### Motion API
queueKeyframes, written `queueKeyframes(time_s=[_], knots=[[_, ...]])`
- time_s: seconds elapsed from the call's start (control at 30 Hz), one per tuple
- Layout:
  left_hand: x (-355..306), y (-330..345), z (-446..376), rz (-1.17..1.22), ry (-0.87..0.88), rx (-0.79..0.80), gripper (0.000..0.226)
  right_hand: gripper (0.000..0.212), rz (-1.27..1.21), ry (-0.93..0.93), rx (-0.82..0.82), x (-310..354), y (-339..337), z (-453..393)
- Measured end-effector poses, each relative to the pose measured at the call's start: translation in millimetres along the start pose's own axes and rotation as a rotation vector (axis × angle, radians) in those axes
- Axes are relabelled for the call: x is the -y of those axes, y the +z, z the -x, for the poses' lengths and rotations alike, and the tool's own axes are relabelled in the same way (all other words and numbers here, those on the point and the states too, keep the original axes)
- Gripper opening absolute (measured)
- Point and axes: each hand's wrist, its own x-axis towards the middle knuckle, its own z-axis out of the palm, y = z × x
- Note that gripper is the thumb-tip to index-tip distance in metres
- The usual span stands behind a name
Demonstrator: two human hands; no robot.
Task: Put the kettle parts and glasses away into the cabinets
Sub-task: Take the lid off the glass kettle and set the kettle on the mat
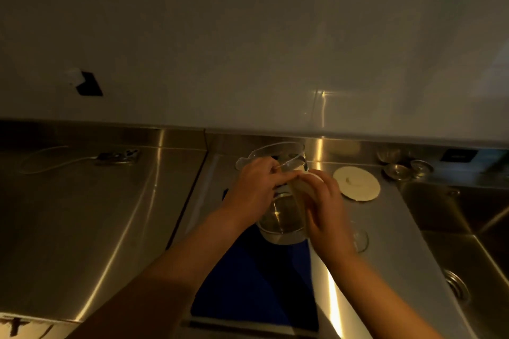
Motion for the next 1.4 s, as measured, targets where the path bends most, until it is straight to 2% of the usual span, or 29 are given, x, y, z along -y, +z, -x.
queueKeyframes(time_s=[0.27,0.63,1.0,1.07,1.17,1.4], knots=[[31.9,9.8,34.3,0.058,0.050,0.083,0.050,0.072,0.091,0.065,-0.002,11.2,39.8,33.4],[33.1,38.3,53.5,0.151,0.044,0.168,0.048,0.072,0.204,0.170,0.056,6.5,42.4,68.1],[38.0,49.4,48.7,0.101,0.043,0.199,0.046,0.074,0.257,0.210,0.139,-0.8,41.9,60.0],[35.1,51.1,49.0,0.057,0.042,0.204,0.045,0.068,0.258,0.213,0.151,1.1,42.0,55.0],[26.9,54.1,49.7,-0.001,0.075,0.183,0.054,0.052,0.185,0.282,0.101,7.5,44.5,46.9],[28.2,61.5,49.8,0.009,0.103,0.278,0.064,0.054,0.124,0.308,0.007,9.4,52.5,43.8]])
